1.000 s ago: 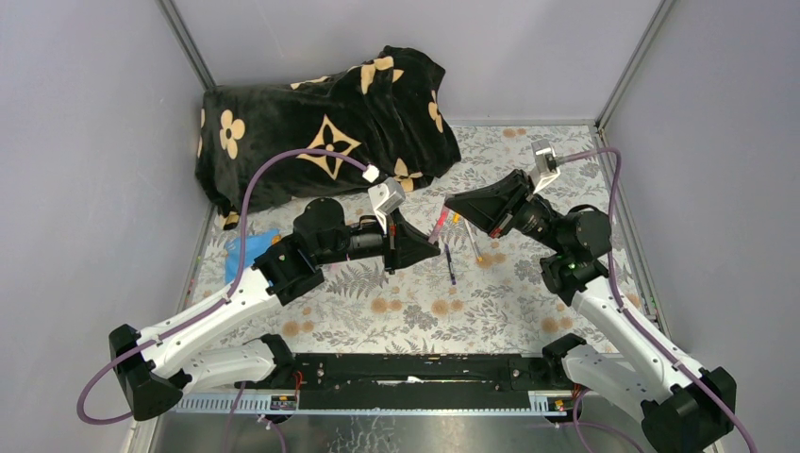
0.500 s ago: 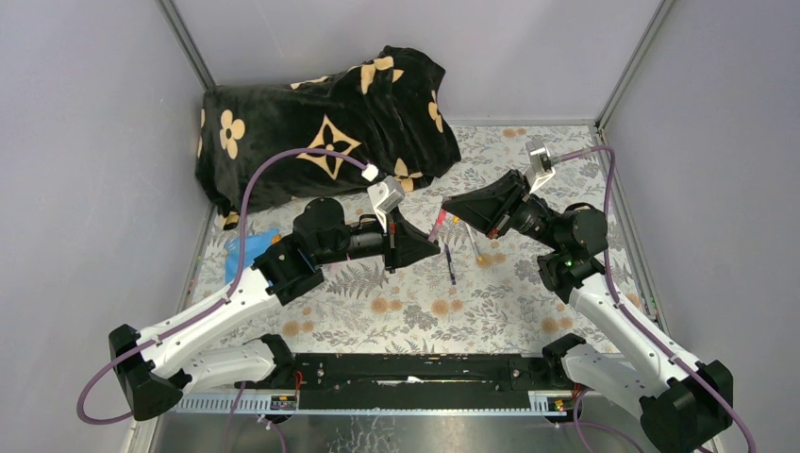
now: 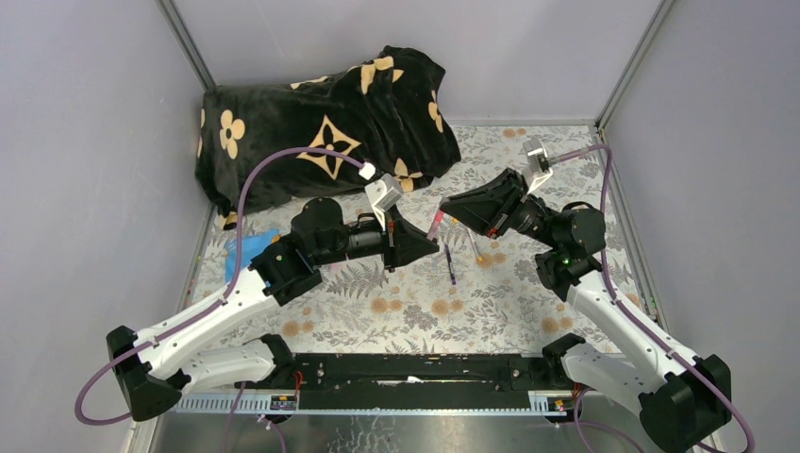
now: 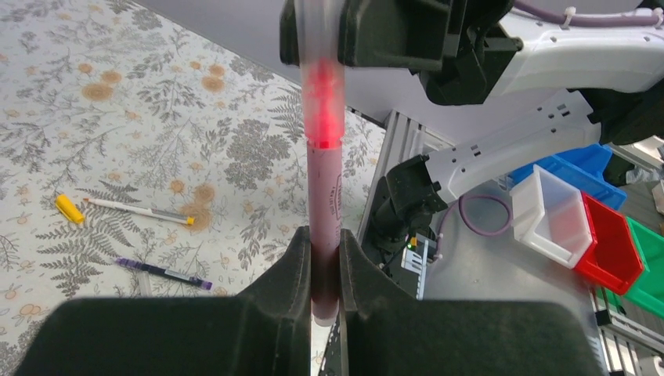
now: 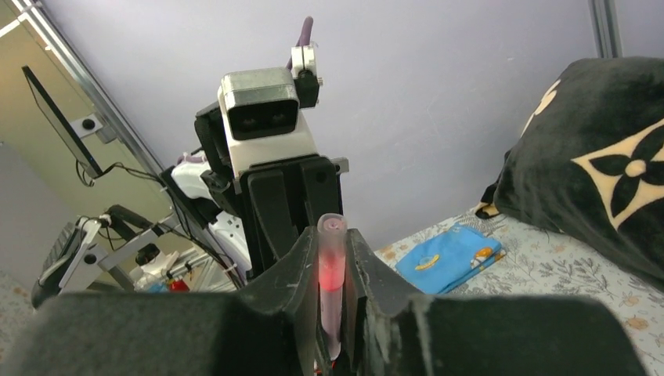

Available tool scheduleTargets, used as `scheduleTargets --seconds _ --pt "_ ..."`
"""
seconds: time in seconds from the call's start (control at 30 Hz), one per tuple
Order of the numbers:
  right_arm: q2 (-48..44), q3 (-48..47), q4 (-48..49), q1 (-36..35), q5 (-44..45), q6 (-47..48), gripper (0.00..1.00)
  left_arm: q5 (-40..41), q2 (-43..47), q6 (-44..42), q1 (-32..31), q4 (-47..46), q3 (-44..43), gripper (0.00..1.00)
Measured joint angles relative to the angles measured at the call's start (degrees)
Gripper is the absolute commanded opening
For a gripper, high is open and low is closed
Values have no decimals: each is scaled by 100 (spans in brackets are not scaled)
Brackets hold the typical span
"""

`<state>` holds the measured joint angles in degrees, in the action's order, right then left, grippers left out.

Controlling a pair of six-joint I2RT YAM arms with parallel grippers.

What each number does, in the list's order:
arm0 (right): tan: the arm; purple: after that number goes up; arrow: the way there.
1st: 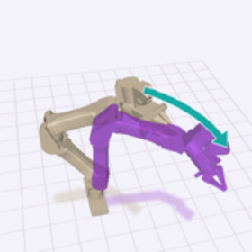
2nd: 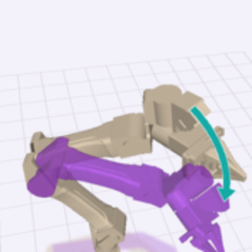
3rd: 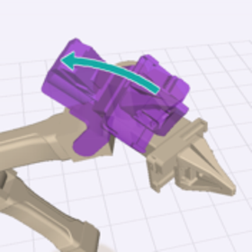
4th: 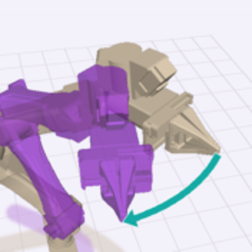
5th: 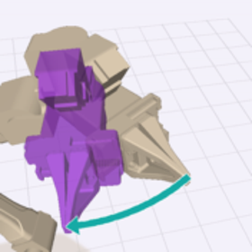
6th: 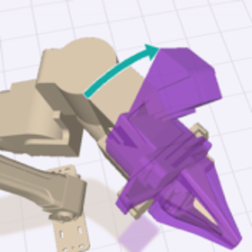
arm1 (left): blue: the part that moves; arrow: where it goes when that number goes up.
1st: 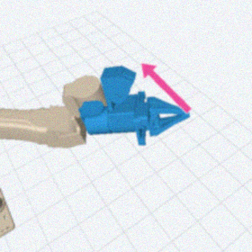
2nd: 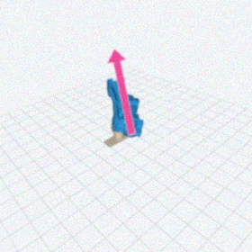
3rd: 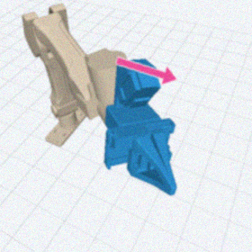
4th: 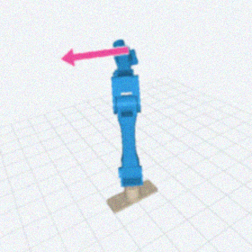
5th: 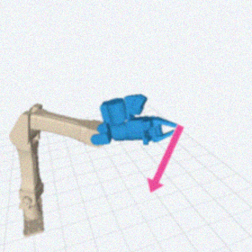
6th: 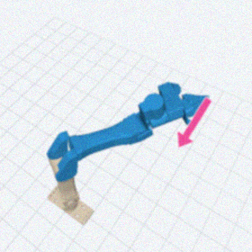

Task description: Insert the pens into the pen caps

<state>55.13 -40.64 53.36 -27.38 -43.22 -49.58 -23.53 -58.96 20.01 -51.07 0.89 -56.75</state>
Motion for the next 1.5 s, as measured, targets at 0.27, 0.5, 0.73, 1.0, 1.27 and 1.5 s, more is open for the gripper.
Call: scheduleTargets --seconds 0.27,0.5,0.73,1.0,1.27,1.5 --pt "98 4 -181 -74 -315 37 43 133 52 2 0 -216 -190 0" --pt "-31 70 -404 -74 -210 149 59 195 125 0 0 -387 -238 0" --pt "-278 22 -828 -74 103 372 66 330 125 -2 0 -380 -240 0" --pt "-669 -186 -1436 -76 713 612 71 560 125 -7 0 -348 -240 0" --pt "-564 -1189 -2603 -76 988 957 75 577 22 -4 0 -323 -267 0" --pt "-369 -1757 -3397 -195 1281 1174 74 577 -37 -7 0 -208 -280 0"
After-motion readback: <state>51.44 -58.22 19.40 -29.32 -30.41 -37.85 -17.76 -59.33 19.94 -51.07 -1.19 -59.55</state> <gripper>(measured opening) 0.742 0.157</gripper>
